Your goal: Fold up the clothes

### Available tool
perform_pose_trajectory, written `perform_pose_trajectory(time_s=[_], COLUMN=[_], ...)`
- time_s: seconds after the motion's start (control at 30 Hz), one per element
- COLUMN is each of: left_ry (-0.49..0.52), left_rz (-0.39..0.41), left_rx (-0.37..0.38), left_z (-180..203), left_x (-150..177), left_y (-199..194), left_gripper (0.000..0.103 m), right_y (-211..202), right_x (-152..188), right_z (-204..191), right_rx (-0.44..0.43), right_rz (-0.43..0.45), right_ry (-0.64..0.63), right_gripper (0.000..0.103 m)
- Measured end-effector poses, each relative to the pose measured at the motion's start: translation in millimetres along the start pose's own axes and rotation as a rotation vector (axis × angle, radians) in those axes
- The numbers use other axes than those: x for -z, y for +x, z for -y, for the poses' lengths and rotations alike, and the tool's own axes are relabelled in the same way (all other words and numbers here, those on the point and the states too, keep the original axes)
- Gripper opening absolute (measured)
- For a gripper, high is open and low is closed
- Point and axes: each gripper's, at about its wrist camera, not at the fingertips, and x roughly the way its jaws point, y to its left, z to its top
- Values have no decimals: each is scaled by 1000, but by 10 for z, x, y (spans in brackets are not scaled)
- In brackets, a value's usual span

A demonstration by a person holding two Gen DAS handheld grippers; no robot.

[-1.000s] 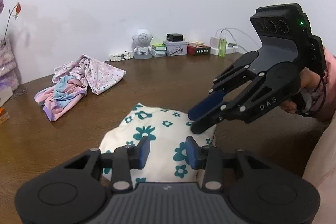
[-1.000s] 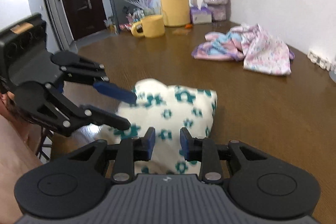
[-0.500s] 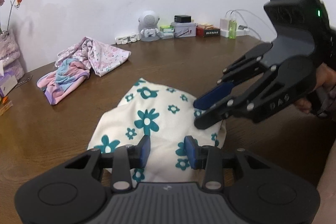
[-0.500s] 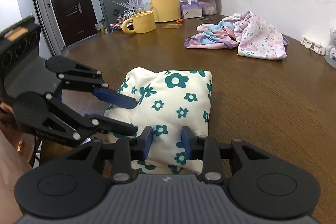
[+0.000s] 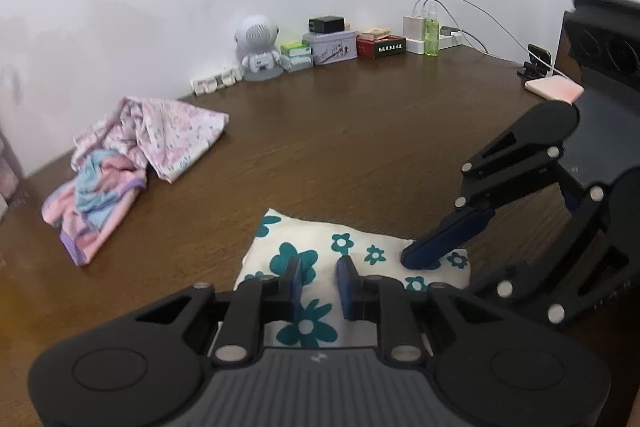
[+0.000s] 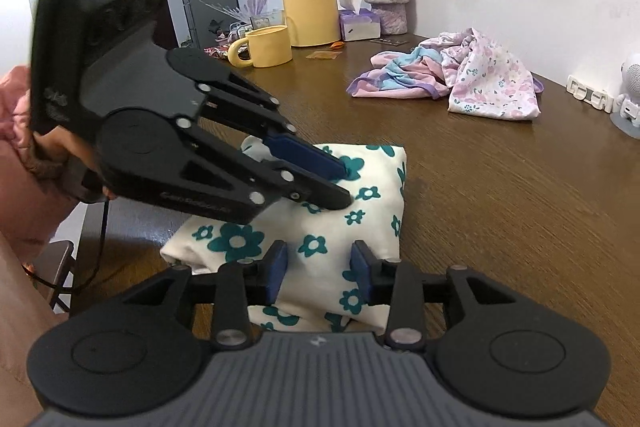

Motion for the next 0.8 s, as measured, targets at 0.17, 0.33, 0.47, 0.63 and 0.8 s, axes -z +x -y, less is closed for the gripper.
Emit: perform_pose_trajectory(time_s=[0.17,0.33,0.47,0.63,0.8], left_ry=[-8,-20,-18,17,51], left_rz=[-8,2,12,3,-93], left_rx=[15,12,21,19,22], left_z=[-46,-42,-65,-79,-110], left_x=[29,39,-5,-21,68], left_y=[18,3,-114,-339,-247], left_gripper=[18,18,20,20,22], right_y=[-93,41,98,104,106], right_x=[-103,-168,-144,-119,-136], right_z=[-16,-10,-5,-48,-50], right_rx=[-7,-12,-15,1,-3], right_rz=[35,-1,-35,-53,-63], right_ry=[-14,-22,-20,-48,-56], right_gripper=[40,35,36,36,36])
